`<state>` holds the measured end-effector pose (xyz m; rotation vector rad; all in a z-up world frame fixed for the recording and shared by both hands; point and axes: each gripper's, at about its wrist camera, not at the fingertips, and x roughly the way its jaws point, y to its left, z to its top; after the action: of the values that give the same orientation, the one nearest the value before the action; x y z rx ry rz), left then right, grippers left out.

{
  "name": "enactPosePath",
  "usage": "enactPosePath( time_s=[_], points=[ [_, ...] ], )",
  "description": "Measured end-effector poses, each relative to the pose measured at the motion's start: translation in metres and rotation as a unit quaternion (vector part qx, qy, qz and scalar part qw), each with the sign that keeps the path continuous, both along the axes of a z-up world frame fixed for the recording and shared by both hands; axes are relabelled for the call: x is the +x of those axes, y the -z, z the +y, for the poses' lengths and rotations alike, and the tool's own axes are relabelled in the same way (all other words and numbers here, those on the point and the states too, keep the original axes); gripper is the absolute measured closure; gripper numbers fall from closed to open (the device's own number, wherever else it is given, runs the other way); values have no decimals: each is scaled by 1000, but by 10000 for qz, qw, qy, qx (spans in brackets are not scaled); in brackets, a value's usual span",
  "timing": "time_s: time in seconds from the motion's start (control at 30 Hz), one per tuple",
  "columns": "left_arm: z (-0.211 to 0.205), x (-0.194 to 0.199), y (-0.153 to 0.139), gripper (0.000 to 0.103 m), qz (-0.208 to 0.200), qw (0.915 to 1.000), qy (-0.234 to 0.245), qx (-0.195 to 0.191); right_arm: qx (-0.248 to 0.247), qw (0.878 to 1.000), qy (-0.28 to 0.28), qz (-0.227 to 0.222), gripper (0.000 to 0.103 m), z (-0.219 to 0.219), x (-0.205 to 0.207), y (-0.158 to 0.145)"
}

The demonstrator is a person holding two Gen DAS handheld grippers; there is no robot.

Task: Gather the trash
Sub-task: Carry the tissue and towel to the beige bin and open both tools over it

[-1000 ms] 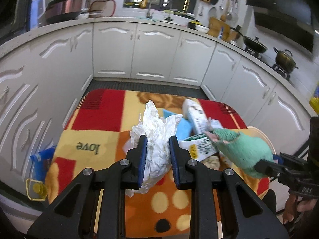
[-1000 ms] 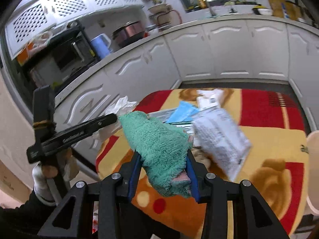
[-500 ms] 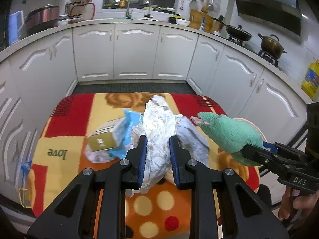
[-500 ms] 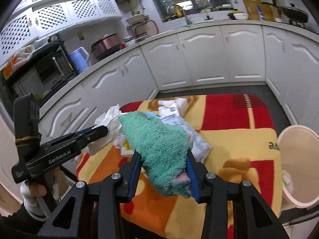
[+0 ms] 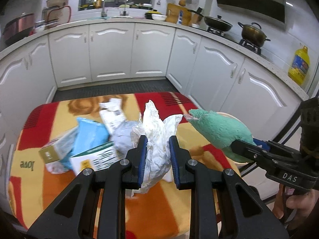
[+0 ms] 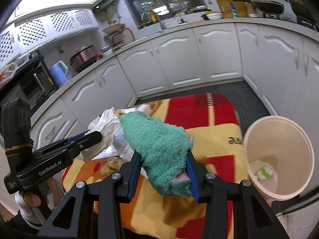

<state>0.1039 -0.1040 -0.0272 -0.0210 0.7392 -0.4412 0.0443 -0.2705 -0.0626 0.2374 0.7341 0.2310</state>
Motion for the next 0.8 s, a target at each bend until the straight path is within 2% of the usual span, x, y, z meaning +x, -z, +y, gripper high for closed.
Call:
enactPosePath(
  time_s=[0.37, 0.8],
  points=[
    [-78, 13, 11, 83, 268, 9977, 619, -47, 30, 9958, 904, 125, 62, -74, -4, 8],
    [-180, 36, 39, 83, 755, 9878, 1359, -123, 122, 9786, 1951, 648, 62, -162, -2, 41]
  ],
)
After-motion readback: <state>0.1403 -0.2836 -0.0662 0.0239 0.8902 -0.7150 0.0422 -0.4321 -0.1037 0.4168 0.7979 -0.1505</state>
